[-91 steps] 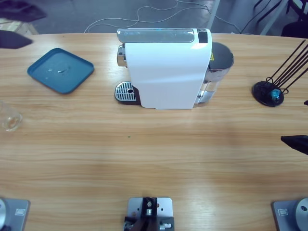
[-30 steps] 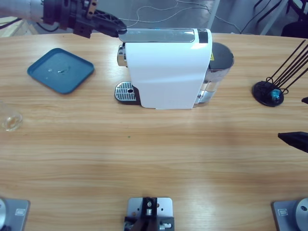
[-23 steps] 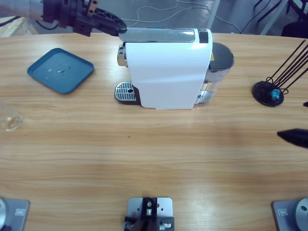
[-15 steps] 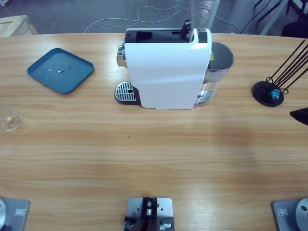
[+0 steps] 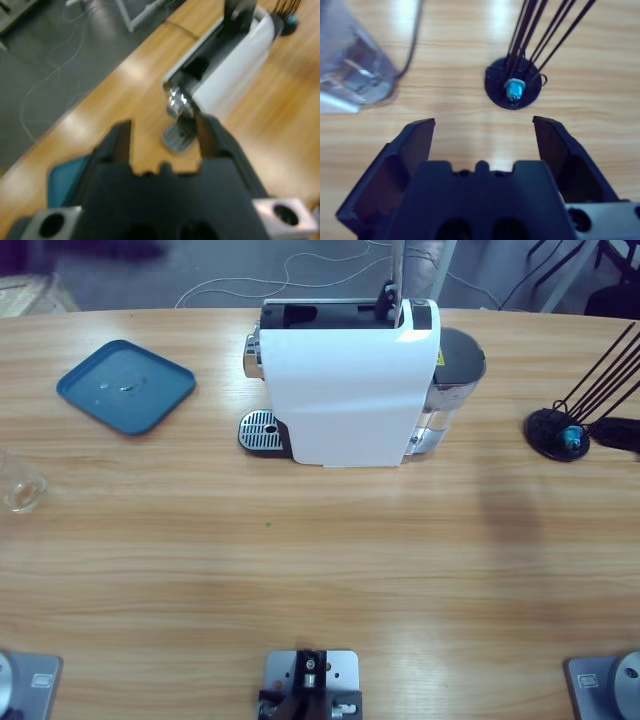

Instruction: Pour coffee

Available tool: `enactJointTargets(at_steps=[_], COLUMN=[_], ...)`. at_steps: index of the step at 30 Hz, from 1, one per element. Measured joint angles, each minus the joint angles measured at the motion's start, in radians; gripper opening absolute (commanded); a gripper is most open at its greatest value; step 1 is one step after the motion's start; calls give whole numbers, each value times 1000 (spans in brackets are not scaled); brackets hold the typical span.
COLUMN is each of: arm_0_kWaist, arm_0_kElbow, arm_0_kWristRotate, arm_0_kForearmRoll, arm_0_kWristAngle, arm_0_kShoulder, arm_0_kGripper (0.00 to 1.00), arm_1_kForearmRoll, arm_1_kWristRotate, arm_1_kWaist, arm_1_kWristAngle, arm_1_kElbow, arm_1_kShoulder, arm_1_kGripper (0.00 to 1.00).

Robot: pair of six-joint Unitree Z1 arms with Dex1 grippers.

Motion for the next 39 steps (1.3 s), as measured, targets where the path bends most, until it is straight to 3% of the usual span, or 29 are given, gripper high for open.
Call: enactJointTargets(at_steps=[2, 8, 17, 21, 26, 28, 33, 35, 39], arm_0_kWaist=[-6, -10, -8, -8, -8, -8, -8, -8, -8], arm_0_kElbow=[100, 252, 263, 263, 263, 263, 263, 263, 263], arm_0_kWristRotate=[-30, -157, -198, -202, -203, -204, -205, -206, -206], arm_0_kForearmRoll=[-18, -66, -69, -69, -69, -69, -69, -69, -69], arm_0_kWristAngle=[24, 50, 66, 66, 66, 66, 66, 66, 66], arm_0_kShoulder=[-58, -159, -172, -171, -171, -171, -171, -171, -171], arm_0_kGripper=[991, 991, 991, 991, 991, 991, 991, 991, 991], arm_1_kForearmRoll=[-98, -356, -604, -673, -769, -804, -881, -906, -943], arm_1_kWristRotate=[14, 22, 10, -26, -66, -73, -77, -78, -81], arm_1_kWaist=[-38, -124, -220, -255, -296, -304, -331, -339, -349], arm_1_kWristAngle=[-1, -2, 28, 42, 80, 87, 115, 122, 134], arm_1_kElbow=[52, 157, 221, 245, 284, 291, 319, 329, 341], arm_1_kShoulder=[55, 210, 417, 455, 481, 497, 532, 549, 566], arm_1_kGripper=[550, 549, 544, 422, 414, 347, 298, 181, 163])
